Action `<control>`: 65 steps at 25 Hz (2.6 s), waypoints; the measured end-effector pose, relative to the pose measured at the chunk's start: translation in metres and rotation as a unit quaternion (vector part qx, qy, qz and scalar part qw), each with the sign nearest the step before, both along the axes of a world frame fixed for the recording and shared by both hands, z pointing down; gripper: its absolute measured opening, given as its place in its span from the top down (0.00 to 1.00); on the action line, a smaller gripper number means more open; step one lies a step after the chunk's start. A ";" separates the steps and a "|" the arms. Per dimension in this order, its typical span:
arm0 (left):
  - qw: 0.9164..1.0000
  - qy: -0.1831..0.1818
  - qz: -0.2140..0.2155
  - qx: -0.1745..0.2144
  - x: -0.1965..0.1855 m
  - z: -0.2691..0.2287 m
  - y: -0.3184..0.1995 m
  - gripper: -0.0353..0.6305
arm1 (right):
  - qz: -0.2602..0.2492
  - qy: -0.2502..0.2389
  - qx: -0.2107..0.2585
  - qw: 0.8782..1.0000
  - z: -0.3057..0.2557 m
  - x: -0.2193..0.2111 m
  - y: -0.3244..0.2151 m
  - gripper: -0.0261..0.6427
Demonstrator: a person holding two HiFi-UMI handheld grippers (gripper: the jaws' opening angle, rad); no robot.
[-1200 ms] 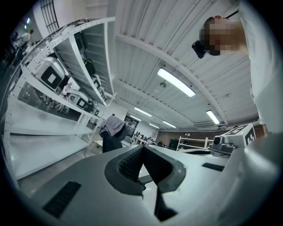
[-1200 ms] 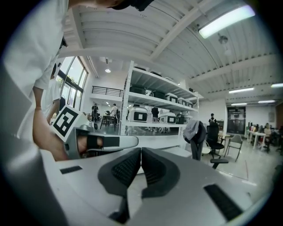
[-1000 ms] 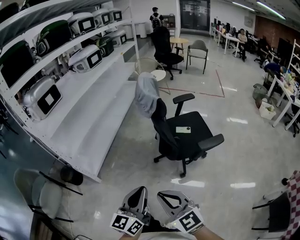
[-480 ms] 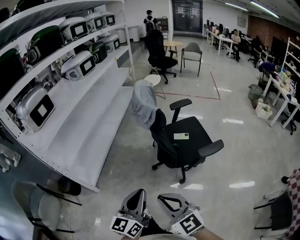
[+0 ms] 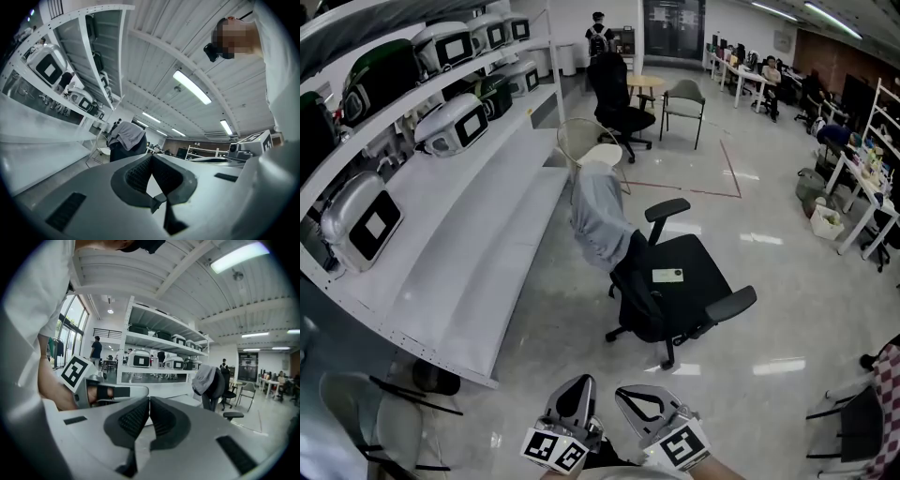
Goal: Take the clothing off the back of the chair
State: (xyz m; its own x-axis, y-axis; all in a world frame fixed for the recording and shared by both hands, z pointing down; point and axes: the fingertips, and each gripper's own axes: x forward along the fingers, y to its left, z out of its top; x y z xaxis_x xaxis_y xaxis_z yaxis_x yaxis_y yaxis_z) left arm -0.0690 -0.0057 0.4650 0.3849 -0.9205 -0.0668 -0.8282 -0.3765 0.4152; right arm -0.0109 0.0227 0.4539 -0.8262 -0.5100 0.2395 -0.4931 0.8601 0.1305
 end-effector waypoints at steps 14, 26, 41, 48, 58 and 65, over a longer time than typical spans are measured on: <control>1.000 0.007 0.020 0.005 -0.082 0.005 -0.067 0.93 | 0.009 0.012 0.004 1.000 0.001 -0.088 -0.066 0.94; 0.999 0.016 0.047 0.000 -0.084 0.007 -0.108 0.93 | 0.035 0.025 0.010 0.999 -0.006 -0.091 -0.103 0.94; 1.000 0.002 0.007 0.009 -0.059 -0.005 -0.189 0.93 | 0.009 0.000 0.041 0.999 -0.029 -0.057 -0.194 0.94; 0.999 -0.008 -0.036 0.016 -0.046 -0.013 -0.223 0.93 | -0.026 -0.010 0.046 0.999 -0.031 -0.038 -0.230 0.94; 0.998 -0.022 -0.059 -0.001 -0.041 -0.005 -0.252 0.93 | 0.014 -0.004 0.028 1.000 -0.020 -0.008 -0.277 0.93; 1.000 -0.011 -0.020 -0.003 -0.041 -0.006 -0.274 0.88 | 0.061 0.011 0.013 0.998 -0.014 -0.007 -0.292 0.93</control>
State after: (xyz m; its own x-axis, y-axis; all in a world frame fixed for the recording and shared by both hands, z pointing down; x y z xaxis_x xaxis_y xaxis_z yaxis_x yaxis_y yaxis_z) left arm -0.1097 -0.2794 0.4594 0.3485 -0.9358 -0.0537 -0.8520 -0.3402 0.3980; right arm -0.0183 -0.2692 0.4403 -0.7523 -0.6126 0.2425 -0.5907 0.7901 0.1639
